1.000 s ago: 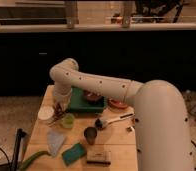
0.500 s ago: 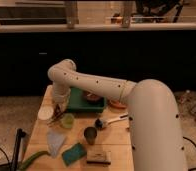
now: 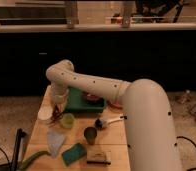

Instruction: Place grapes in paper cup

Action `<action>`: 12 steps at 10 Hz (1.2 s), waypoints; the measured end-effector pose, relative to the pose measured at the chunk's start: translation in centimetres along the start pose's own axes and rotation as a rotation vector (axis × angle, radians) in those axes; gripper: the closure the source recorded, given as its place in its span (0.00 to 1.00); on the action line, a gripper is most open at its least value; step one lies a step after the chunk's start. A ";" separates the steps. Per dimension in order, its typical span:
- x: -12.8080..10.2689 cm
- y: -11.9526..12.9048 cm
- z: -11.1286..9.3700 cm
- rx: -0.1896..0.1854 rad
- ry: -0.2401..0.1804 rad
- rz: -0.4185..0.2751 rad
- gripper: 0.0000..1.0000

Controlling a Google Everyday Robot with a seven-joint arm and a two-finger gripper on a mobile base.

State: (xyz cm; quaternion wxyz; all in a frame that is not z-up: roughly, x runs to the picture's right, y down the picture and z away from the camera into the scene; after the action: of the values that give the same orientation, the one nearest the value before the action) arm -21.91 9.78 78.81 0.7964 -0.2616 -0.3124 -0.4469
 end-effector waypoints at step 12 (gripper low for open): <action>-3.2 -4.7 -1.3 0.054 -0.051 -0.140 0.96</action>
State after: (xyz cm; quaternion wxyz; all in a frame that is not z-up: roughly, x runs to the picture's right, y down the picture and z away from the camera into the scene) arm -27.00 8.44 76.20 0.7616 -0.2290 -0.3622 -0.4861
